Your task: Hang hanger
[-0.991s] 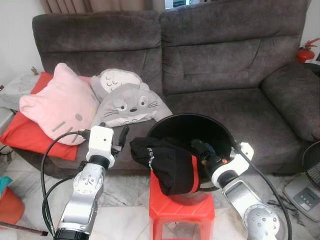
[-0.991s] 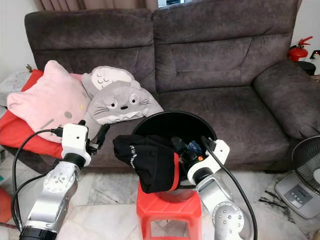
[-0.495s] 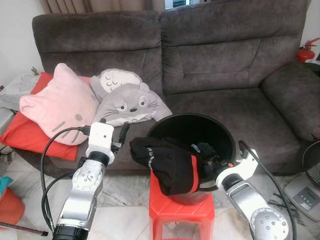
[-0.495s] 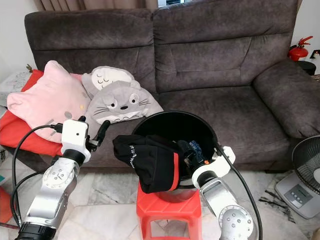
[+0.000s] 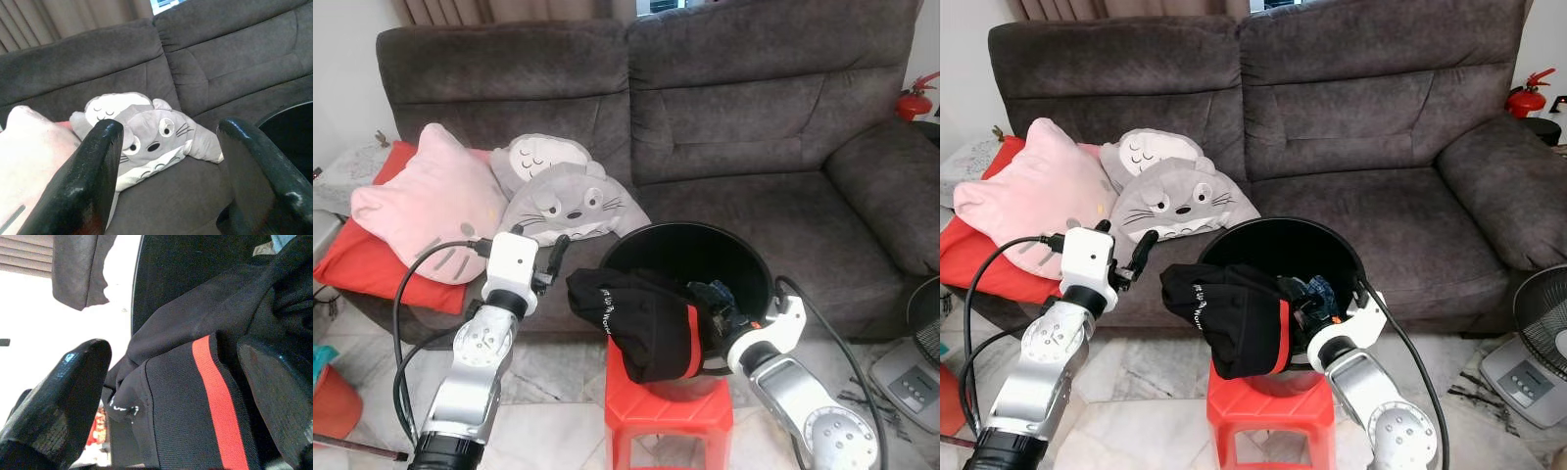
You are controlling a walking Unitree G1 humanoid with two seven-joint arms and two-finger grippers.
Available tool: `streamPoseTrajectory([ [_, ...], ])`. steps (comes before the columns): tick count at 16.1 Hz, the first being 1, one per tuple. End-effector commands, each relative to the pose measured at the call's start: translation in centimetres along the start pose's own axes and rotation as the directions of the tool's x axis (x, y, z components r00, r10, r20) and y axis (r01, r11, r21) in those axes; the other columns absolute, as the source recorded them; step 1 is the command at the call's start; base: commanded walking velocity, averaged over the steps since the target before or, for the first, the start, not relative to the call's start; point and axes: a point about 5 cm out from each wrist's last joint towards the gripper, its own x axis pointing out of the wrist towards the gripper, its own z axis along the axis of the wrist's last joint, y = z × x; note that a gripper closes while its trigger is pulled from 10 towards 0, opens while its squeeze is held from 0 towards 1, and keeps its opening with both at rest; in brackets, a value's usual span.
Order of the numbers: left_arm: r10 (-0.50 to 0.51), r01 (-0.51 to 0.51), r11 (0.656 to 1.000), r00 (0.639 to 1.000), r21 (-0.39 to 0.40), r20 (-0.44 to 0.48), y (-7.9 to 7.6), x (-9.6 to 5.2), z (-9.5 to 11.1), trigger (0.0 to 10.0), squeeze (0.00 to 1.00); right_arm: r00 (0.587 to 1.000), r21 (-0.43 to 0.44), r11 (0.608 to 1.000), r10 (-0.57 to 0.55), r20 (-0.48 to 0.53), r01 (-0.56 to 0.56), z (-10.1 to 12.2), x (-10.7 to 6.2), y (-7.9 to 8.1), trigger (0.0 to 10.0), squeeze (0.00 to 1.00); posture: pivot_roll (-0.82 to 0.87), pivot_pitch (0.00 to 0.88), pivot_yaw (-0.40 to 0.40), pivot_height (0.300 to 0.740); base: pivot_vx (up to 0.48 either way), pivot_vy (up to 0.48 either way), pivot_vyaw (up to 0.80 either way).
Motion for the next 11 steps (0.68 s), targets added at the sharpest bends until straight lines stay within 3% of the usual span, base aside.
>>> streamPoseTrajectory([
  [1, -0.013, 0.013, 1.0, 1.0, 0.027, -0.003, 0.2, 0.4, 0.3, 10.0, 0.0, 0.996, 0.088, 0.994, 0.069, -0.056, -0.064, -2.2, 1.4, 2.0, 10.0, 0.0, -0.05, 0.0, 0.131, 0.74, 0.0, 0.0, 0.0],
  [7, -0.043, 0.042, 0.998, 0.999, 0.052, 0.011, 0.0, 1.1, 1.0, 10.0, 0.0, 0.995, 0.105, 0.991, 0.09, -0.041, -0.085, -1.9, 1.8, 2.6, 10.0, 0.0, -0.06, 0.0, 0.14, 0.74, 0.0, 0.0, 0.0],
  [11, -0.073, 0.072, 0.995, 0.997, 0.067, 0.023, -0.5, 1.5, 1.5, 10.0, 0.0, 0.969, 0.046, 0.97, 0.24, -0.063, -0.238, -2.1, 1.6, 5.2, 10.0, 0.0, -0.06, 0.0, 0.139, 0.74, 0.0, 0.0, 0.0],
])
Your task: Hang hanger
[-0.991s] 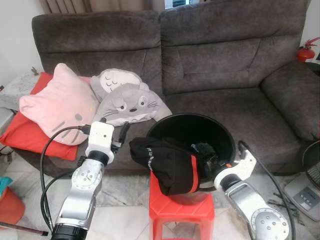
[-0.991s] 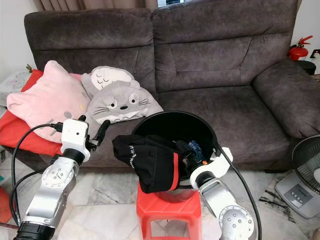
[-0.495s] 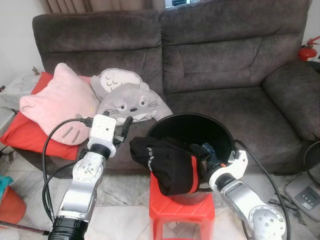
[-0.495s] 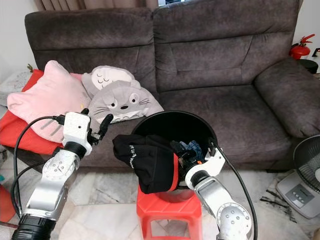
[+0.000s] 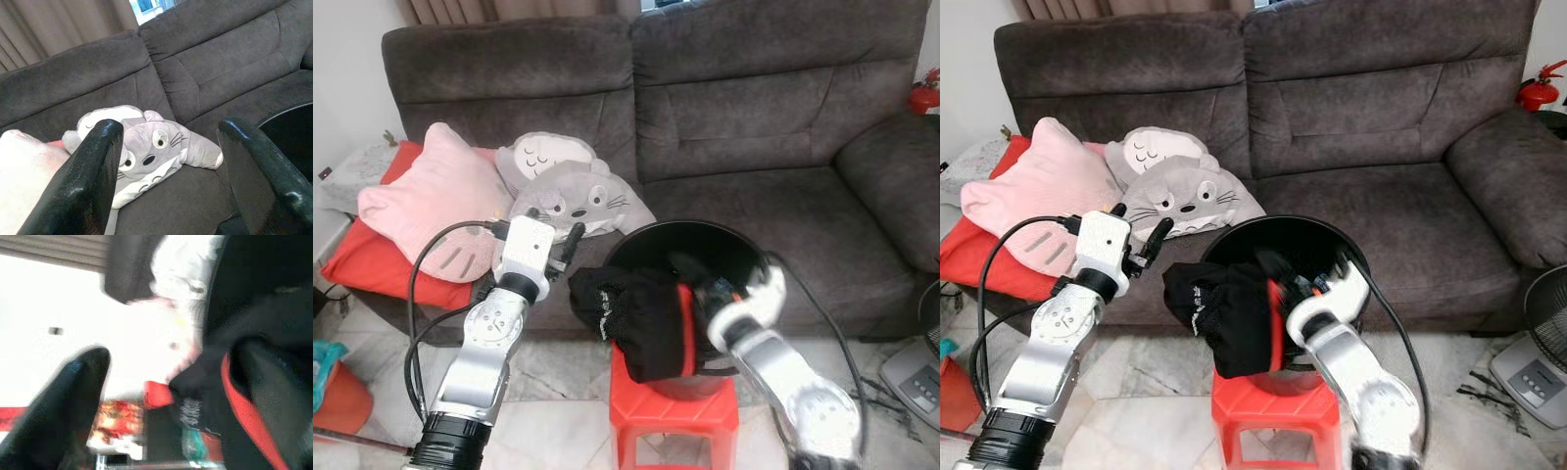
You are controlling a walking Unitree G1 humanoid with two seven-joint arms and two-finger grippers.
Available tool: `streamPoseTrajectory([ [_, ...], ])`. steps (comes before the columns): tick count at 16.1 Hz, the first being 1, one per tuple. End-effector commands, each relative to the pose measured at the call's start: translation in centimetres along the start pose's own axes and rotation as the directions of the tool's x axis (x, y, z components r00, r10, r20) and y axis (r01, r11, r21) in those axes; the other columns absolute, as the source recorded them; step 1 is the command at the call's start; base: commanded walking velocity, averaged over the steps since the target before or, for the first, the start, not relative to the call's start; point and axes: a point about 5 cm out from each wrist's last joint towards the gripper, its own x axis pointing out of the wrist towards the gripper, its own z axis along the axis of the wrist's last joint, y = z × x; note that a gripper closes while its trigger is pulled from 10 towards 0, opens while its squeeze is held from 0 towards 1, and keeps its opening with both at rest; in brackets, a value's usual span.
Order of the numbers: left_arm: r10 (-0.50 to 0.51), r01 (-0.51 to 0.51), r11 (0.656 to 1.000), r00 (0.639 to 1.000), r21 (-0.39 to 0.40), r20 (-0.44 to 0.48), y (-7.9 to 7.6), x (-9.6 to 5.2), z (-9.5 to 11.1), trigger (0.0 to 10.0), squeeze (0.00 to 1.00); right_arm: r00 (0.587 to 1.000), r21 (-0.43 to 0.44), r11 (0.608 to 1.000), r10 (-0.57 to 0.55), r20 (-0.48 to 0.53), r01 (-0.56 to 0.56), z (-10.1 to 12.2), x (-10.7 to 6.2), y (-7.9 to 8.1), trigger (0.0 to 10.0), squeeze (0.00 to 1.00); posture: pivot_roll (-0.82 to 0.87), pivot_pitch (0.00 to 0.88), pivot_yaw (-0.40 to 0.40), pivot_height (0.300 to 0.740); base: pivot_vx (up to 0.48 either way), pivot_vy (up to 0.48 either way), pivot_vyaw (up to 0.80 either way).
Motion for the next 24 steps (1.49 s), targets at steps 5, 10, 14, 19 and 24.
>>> streamPoseTrajectory([
  [5, -0.031, 0.031, 0.999, 0.999, 0.014, -0.012, 0.1, 0.3, 0.2, 10.0, 0.0, 0.996, 0.029, 0.998, 0.062, -0.063, -0.06, -2.4, 0.4, 0.9, 10.0, 0.0, -0.06, 0.0, 0.142, 0.74, 0.0, 0.0, 0.0],
  [10, -0.061, 0.061, 0.998, 0.998, 0.019, -0.019, 0.1, 0.4, 0.3, 10.0, 0.0, 0.994, 0.098, 0.991, -0.089, -0.063, 0.095, -3.2, 0.0, -1.0, 10.0, 0.0, -0.05, 0.0, 0.139, 0.74, 0.0, 0.0, 0.0],
  [14, -0.08, 0.081, 0.995, 0.997, 0.052, -0.017, -0.1, 0.7, 0.6, 10.0, 0.0, 0.998, 0.175, 0.984, -0.026, -0.063, 0.037, -3.6, 0.2, -0.1, 10.0, 0.0, -0.05, 0.0, 0.138, 0.74, 0.0, 0.0, 0.0],
  [19, -0.105, 0.105, 0.991, 0.994, 0.088, -0.011, -0.3, 0.8, 0.9, 10.0, 0.0, 0.995, 0.265, 0.963, -0.017, -0.097, 0.042, -4.7, 0.6, 0.3, 10.0, 0.0, -0.04, 0.0, 0.133, 0.74, 0.0, 0.0, 0.0],
  [24, -0.141, 0.143, 0.982, 0.99, 0.126, -0.017, -0.7, 0.9, 1.0, 10.0, 0.0, 0.979, 0.268, 0.946, -0.152, -0.132, 0.183, -5.2, 0.7, -1.0, 10.0, 0.0, -0.04, 0.0, 0.133, 0.74, 0.0, 0.0, 0.0],
])
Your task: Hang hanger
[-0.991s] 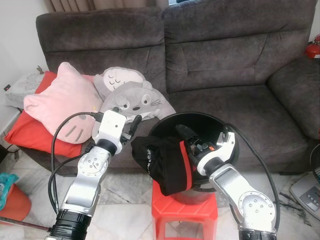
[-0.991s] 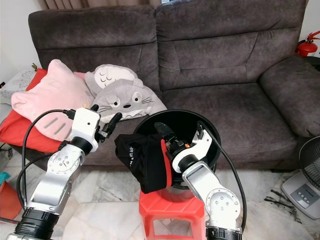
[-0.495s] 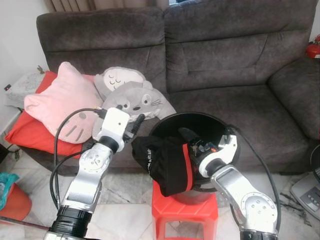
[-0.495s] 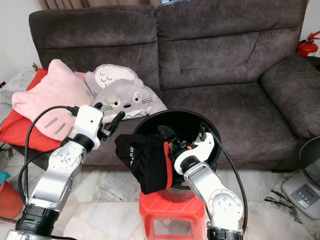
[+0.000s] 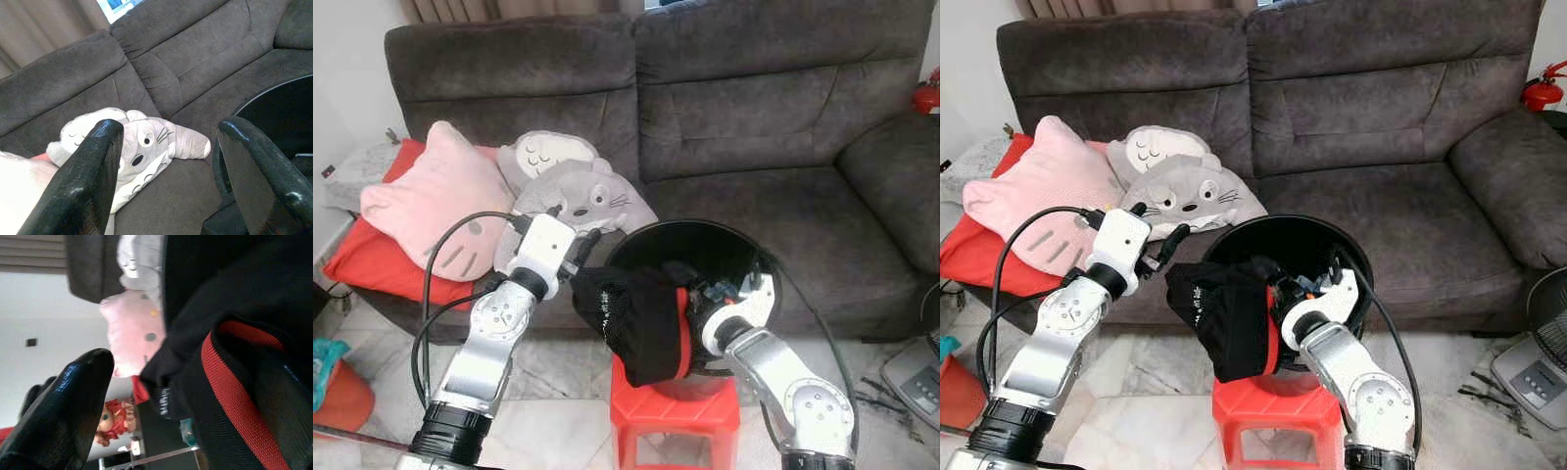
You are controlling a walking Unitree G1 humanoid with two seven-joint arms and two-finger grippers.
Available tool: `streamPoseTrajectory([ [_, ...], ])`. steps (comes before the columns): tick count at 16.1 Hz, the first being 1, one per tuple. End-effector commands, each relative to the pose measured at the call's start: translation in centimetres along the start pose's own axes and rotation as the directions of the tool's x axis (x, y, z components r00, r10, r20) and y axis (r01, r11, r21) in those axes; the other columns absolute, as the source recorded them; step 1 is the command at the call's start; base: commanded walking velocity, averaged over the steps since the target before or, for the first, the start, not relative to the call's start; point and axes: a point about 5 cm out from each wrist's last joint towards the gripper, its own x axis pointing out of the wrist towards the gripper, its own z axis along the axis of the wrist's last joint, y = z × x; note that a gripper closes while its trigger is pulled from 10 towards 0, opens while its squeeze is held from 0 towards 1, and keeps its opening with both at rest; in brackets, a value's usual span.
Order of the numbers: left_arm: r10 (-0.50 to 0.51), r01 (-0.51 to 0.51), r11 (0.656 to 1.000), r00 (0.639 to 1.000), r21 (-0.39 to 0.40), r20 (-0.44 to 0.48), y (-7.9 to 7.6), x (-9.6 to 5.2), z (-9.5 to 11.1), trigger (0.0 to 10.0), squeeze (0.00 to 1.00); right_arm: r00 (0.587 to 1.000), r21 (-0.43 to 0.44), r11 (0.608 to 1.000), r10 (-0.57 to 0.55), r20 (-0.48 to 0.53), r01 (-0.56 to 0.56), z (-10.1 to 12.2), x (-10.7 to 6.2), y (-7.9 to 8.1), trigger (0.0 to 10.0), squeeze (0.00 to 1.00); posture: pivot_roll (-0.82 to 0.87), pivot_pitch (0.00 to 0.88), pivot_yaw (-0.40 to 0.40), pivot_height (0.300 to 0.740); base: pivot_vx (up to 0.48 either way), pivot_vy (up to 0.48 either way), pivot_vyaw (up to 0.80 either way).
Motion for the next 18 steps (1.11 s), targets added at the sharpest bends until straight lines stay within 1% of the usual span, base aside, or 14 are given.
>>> streamPoseTrajectory([
  [1, -0.01, 0.01, 0.999, 1.0, 0.043, 0.004, 0.3, 0.2, 0.5, 10.0, 0.0, 0.995, 0.166, 0.986, 0.028, -0.097, -0.011, -4.7, 0.8, 0.4, 10.0, 0.0, -0.04, 0.0, 0.134, 0.74, 0.0, 0.0, 0.0],
  [3, -0.012, 0.012, 0.998, 1.0, 0.054, 0.0, 0.3, 0.3, 0.5, 10.0, 0.0, 0.991, 0.144, 0.989, 0.042, -0.126, -0.023, -5.1, 0.7, 0.5, 10.0, 0.0, -0.05, 0.0, 0.136, 0.74, 0.0, 0.0, 0.0],
  [6, -0.017, 0.017, 0.997, 1.0, 0.078, -0.009, 0.2, 0.3, 0.5, 10.0, 0.0, 0.987, 0.109, 0.994, 0.037, -0.158, -0.02, -5.3, 0.7, 0.3, 10.0, 0.0, -0.05, 0.0, 0.136, 0.74, 0.0, 0.0, 0.0],
  [7, -0.022, 0.023, 0.996, 1.0, 0.091, -0.013, 0.3, 0.3, 0.5, 10.0, 0.0, 0.979, 0.091, 0.996, 0.041, -0.2, -0.023, -5.8, 0.7, 0.5, 10.0, 0.0, -0.05, 0.0, 0.134, 0.74, 0.0, 0.0, 0.0],
  [9, -0.025, 0.026, 0.995, 1.0, 0.101, -0.016, 0.3, 0.4, 0.5, 10.0, 0.0, 0.971, 0.086, 0.996, 0.044, -0.237, -0.025, -6.6, 0.6, 0.8, 10.0, 0.0, -0.04, 0.0, 0.132, 0.74, 0.0, 0.0, 0.0],
  [12, -0.029, 0.031, 0.993, 0.999, 0.115, -0.019, 0.1, 0.4, 0.5, 10.0, 0.0, 0.968, 0.076, 0.996, 0.063, -0.242, -0.046, -6.7, 0.7, 1.0, 10.0, 0.0, -0.04, 0.0, 0.133, 0.74, 0.0, 0.0, 0.0],
  [13, -0.031, 0.033, 0.993, 0.999, 0.116, -0.019, 0.1, 0.4, 0.5, 10.0, 0.0, 0.969, 0.075, 0.996, 0.065, -0.239, -0.048, -6.6, 0.7, 1.0, 0.0, 0.0, -0.04, 0.0, 0.133, 0.74, 0.0, 0.0, 0.0],
  [18, -0.034, 0.037, 0.992, 0.999, 0.119, -0.023, -0.1, 0.6, 0.5, 10.0, 0.0, 0.978, 0.056, 0.998, 0.05, -0.201, -0.04, -5.6, 0.8, 0.8, 0.0, 0.0, -0.05, 0.0, 0.133, 0.74, 0.0, 0.0, 0.0],
])
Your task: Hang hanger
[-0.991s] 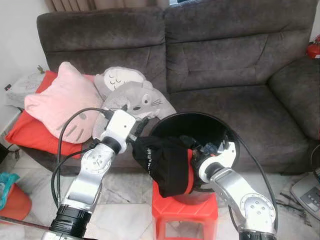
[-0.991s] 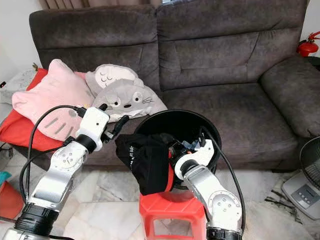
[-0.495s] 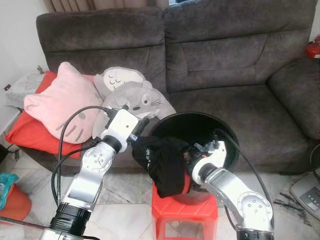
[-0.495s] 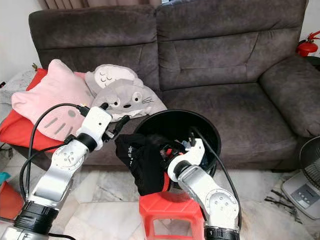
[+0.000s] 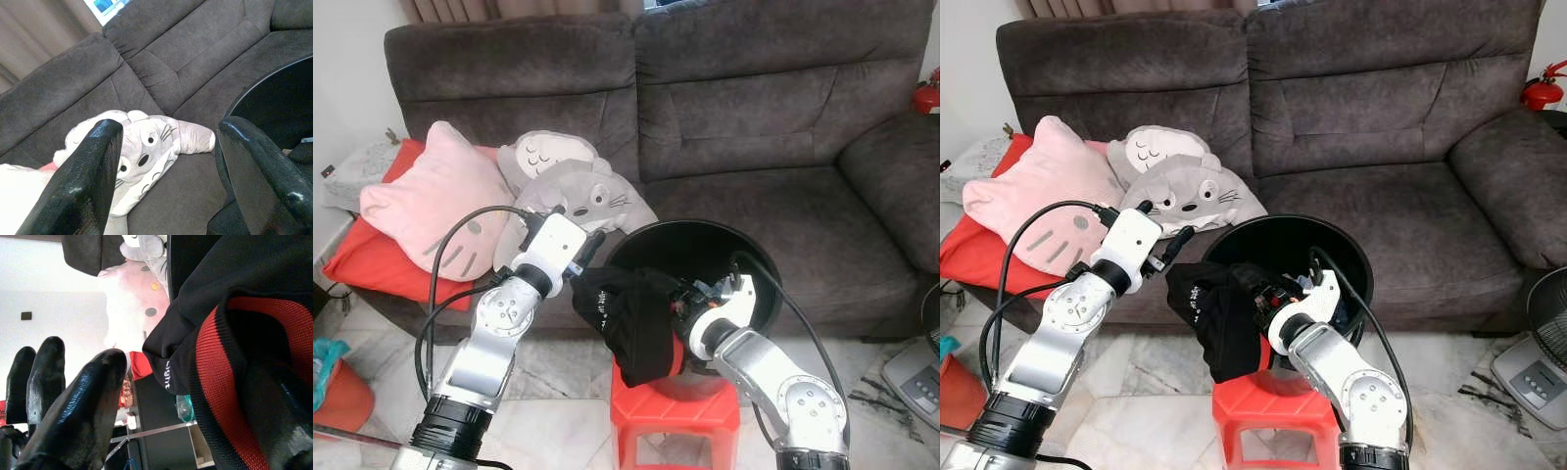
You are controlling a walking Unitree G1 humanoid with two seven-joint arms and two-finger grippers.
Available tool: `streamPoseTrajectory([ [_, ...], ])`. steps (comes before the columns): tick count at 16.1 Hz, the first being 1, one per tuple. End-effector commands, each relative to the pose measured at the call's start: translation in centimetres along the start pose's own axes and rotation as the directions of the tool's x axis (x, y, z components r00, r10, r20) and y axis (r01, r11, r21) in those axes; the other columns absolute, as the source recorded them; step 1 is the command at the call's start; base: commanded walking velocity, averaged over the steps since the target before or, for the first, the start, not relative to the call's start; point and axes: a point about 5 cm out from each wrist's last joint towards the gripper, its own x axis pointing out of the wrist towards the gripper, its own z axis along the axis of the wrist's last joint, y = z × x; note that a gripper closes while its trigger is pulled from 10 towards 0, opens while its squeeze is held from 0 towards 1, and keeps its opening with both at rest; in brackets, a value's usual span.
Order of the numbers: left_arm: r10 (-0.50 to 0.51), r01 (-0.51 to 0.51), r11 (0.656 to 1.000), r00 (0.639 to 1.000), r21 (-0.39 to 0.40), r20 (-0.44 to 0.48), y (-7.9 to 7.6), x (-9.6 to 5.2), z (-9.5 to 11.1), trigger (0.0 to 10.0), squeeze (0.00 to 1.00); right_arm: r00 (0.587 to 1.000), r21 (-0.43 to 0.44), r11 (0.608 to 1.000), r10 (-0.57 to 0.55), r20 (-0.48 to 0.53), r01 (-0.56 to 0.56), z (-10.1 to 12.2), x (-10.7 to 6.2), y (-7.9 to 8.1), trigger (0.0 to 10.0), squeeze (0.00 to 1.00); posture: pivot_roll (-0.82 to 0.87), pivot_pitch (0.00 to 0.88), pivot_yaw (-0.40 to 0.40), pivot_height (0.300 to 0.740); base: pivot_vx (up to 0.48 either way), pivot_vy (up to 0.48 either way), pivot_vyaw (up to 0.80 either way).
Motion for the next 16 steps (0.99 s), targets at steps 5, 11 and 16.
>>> streamPoseTrajectory([
  [5, -0.009, 0.009, 1.0, 1.0, 0.023, -0.007, 0.0, 0.1, 0.1, 10.0, 0.0, 0.996, 0.088, 0.996, 0.037, -0.078, -0.03, -3.9, 1.1, 0.5, 0.0, 0.0, -0.05, 0.0, 0.132, 0.74, 0.0, 0.0, 0.0],
  [11, -0.004, 0.004, 1.0, 1.0, 0.013, -0.011, -0.2, 0.2, 0.0, 10.0, 0.0, 0.997, 0.044, 0.997, 0.058, -0.046, -0.056, -3.2, 1.1, 1.1, 0.0, 0.0, -0.05, 0.0, 0.129, 0.74, 0.0, 0.0, 0.0],
  [16, 0.022, -0.022, 1.0, 1.0, -0.002, -0.021, 0.0, 0.2, -0.3, 10.0, 0.0, 0.995, -0.164, 0.982, 0.093, 0.022, -0.089, -1.6, 1.6, 3.1, 0.0, 0.0, -0.06, 0.0, 0.122, 0.74, 0.0, 0.0, 0.0],
])
